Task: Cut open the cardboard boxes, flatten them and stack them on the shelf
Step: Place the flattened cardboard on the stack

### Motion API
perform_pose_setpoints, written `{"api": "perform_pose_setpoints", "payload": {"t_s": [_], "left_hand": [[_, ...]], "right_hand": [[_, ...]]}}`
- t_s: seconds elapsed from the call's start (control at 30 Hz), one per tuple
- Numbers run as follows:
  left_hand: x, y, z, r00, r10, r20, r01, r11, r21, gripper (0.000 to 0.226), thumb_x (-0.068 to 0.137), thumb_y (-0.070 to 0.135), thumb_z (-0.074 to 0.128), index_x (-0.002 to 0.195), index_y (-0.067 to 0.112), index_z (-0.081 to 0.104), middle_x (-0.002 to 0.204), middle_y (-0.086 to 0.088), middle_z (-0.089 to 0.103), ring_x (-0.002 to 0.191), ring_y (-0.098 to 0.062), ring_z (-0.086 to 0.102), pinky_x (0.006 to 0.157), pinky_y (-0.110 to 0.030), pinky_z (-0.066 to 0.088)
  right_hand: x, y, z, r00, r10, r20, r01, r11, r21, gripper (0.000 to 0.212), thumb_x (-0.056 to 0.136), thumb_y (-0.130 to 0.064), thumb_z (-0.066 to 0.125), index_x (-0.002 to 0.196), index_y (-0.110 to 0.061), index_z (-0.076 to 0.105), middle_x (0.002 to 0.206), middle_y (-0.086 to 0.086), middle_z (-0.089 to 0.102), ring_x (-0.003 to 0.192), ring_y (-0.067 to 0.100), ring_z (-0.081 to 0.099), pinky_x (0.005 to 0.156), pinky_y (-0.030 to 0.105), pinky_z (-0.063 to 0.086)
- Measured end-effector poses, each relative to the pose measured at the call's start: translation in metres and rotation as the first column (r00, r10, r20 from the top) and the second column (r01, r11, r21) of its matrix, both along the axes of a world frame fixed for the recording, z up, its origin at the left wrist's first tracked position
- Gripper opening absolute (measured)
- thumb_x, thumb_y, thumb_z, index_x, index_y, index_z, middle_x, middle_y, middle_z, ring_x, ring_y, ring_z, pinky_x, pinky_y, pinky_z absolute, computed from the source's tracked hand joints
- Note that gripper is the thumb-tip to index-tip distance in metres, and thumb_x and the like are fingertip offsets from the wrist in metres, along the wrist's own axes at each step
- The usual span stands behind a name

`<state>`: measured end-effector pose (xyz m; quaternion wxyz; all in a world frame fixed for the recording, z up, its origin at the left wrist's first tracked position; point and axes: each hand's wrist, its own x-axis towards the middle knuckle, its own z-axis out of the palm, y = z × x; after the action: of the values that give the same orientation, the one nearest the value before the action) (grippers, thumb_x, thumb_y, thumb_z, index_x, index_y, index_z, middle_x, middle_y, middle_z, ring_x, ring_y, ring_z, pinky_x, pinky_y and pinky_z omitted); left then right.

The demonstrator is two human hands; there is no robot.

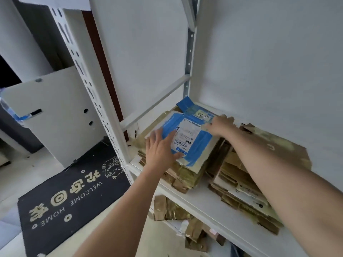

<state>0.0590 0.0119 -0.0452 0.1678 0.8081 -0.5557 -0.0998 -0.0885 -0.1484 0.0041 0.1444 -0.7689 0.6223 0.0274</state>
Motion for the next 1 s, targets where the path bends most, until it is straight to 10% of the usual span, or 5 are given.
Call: {"api": "perform_pose_setpoints", "payload": {"t_s": [0.2, 0.53, 1.0], "left_hand": [[0.020, -0.019, -0.020, 0.971, -0.208, -0.118, 0.235, 0.917, 0.322, 0.079, 0.095, 0.046, 0.058, 0.156, 0.040, 0.008, 0.165, 0.000, -0.012, 0.150, -0.030, -0.016, 0.120, -0.052, -0.002], [0.016, -0.021, -0.012, 0.960, -0.276, -0.040, 0.270, 0.883, 0.385, 0.079, 0.094, 0.051, 0.056, 0.156, 0.038, 0.009, 0.166, -0.002, -0.007, 0.151, -0.033, -0.010, 0.113, -0.058, 0.031], [0.004, -0.014, 0.041, 0.966, -0.215, -0.141, 0.231, 0.967, 0.104, 0.067, 0.093, 0.033, 0.064, 0.152, 0.025, 0.032, 0.163, -0.009, 0.008, 0.151, -0.032, 0.008, 0.118, -0.049, 0.022]], "right_hand": [[0.014, 0.006, -0.018, 0.964, 0.211, -0.160, -0.161, 0.946, 0.280, 0.098, 0.089, -0.071, 0.044, 0.158, -0.021, -0.006, 0.162, 0.018, -0.015, 0.148, 0.043, -0.013, 0.120, 0.057, 0.004], [0.015, 0.007, -0.043, 0.939, 0.199, -0.282, -0.069, 0.908, 0.412, 0.098, 0.091, -0.072, 0.036, 0.147, -0.028, -0.033, 0.154, 0.013, -0.038, 0.146, 0.038, -0.024, 0.119, 0.055, 0.001], [0.000, 0.061, 0.005, 0.984, 0.134, -0.116, -0.140, 0.989, -0.039, 0.072, 0.104, -0.048, 0.028, 0.155, -0.020, -0.015, 0.162, 0.009, -0.022, 0.149, 0.027, -0.020, 0.120, 0.045, -0.007]]}}
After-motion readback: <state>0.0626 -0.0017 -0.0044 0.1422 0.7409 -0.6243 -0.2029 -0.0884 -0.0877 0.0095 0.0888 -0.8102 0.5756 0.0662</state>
